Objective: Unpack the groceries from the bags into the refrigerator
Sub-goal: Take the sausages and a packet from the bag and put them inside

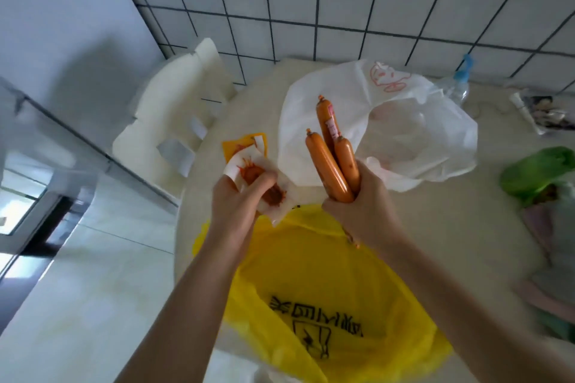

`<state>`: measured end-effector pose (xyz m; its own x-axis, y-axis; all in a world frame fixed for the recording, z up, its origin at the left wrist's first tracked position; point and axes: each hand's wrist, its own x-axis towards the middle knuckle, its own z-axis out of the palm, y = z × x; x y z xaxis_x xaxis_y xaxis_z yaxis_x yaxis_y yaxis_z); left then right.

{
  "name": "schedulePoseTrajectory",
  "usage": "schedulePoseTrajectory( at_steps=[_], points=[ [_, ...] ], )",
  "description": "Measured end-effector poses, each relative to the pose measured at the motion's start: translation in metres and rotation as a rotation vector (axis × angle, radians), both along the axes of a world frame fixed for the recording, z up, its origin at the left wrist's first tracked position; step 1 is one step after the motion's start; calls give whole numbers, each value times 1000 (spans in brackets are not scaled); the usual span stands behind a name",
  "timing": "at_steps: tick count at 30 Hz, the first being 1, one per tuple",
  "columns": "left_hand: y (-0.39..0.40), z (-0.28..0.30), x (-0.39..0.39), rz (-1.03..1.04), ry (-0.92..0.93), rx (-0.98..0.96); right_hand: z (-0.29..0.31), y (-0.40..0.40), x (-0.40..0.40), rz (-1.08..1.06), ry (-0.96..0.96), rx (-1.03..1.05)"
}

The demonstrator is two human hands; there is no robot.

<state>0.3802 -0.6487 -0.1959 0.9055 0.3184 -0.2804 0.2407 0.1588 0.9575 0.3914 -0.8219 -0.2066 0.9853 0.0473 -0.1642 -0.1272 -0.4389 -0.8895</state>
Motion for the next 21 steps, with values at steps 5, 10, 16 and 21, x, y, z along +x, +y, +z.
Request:
schedulePoseTrajectory(
  at_steps=[5, 10, 16, 21],
  points=[
    [41, -4, -65, 51, 7, -37, 0, 39, -52, 61, 59, -14],
    [90, -14, -146, 66, 74, -108, -2, 88, -121, 99, 88, -12],
    [145, -15, -268, 183, 82, -72, -9, 158, -230, 257, 113, -23],
    [193, -23, -366, 342, 154, -127, -15, 217, -311, 408, 153, 12]
  ],
)
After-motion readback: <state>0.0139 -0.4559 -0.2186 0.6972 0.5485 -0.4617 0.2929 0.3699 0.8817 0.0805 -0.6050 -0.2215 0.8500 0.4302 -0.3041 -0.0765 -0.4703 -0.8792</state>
